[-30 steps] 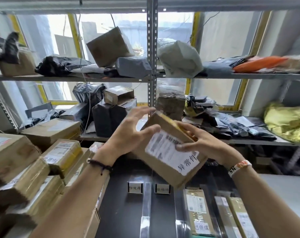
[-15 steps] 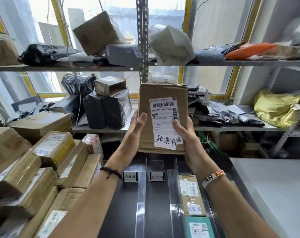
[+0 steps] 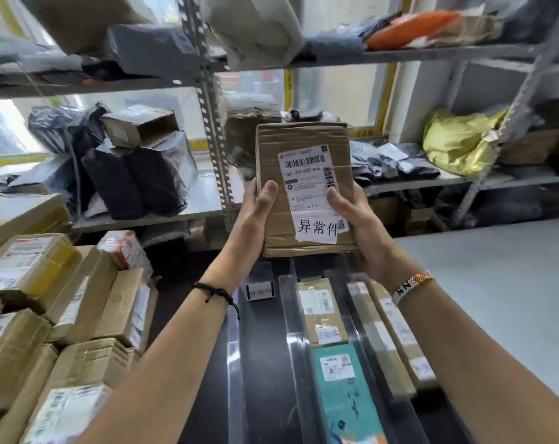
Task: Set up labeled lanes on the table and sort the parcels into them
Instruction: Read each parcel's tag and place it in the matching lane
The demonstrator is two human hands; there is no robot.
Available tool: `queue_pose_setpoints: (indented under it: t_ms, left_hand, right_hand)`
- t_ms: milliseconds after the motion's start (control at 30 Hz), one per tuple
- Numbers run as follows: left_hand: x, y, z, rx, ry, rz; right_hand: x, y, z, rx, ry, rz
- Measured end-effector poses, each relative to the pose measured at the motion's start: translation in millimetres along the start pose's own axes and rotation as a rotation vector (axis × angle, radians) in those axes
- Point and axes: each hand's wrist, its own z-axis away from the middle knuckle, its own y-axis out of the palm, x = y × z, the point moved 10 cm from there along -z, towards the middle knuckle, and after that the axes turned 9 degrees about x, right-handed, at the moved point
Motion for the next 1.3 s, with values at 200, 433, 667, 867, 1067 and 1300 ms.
queue_pose_setpoints:
  t_ms: [200,433,667,867,1067,1300]
  left_hand:
    - [72,101,-35,0.107,-0.138,0.172]
    - [188,174,-61,0.107,-0.419,0.062]
    - [254,175,-60,-0.088,-0.562,-0.274]
    - [285,165,-49,-0.134,-0.628,-0.390]
    - [298,158,-49,-0.163,-0.645,-0.468]
    - [298,153,-50,-0.157,-0.676,-0.535]
  right_hand:
    - [-16,-115,38,-0.212,0.090,-0.033]
    - [-69,-234,58,-0.390,0.188,0.103]
    - [-146,-297,52,-0.430,0.431,0.490]
    - [-191,-299,46,-0.324,0.565,0.627]
    - [-208,-297,44,-0.276,0.600,0.614]
    - [-203,-294,42,-0.242,0.651,0.657]
